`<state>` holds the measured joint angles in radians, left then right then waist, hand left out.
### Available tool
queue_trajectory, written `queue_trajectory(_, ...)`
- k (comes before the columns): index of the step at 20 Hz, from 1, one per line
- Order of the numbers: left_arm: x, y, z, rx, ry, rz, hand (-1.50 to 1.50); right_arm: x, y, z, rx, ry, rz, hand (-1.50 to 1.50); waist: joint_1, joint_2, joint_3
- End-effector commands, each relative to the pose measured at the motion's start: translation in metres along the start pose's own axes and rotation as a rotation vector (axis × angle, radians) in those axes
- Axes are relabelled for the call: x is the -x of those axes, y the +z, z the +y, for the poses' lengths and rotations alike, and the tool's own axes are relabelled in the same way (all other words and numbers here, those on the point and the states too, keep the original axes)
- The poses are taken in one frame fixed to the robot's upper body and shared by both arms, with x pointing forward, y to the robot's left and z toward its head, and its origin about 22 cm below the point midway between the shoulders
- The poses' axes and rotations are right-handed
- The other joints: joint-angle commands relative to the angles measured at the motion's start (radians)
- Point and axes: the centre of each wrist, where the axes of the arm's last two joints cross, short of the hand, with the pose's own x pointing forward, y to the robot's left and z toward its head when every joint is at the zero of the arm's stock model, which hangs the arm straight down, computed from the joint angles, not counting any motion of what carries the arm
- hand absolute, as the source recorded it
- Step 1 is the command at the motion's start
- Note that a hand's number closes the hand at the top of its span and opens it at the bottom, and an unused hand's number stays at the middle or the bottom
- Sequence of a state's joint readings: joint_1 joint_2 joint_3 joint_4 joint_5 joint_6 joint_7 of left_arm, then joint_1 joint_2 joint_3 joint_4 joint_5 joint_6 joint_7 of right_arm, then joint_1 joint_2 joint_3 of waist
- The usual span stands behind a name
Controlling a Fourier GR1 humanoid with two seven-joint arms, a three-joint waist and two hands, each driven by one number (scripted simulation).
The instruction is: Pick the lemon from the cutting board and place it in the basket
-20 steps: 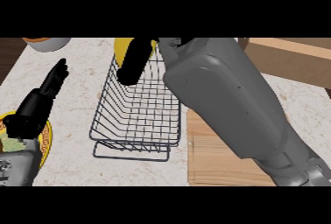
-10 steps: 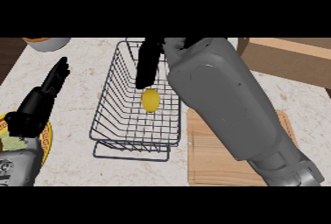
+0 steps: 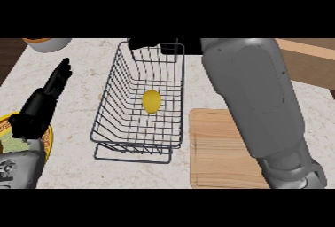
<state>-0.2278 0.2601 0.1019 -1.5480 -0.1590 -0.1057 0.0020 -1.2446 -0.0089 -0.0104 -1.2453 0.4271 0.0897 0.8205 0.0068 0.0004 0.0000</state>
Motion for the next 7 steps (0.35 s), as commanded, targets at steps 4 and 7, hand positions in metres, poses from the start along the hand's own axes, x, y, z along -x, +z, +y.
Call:
queue_trajectory(4,-0.003,0.002,0.006,0.026,0.006,0.005,0.00,0.044,-0.007,-0.077,0.274,-0.198,0.074,-1.50,-0.006,0.000,0.000)
queue_trajectory(7,0.002,0.013,-0.001,-0.002,0.010,0.009,0.00,0.083,0.009,-0.103,0.318,-0.215,0.070,-1.50,-0.014,-0.003,0.001)
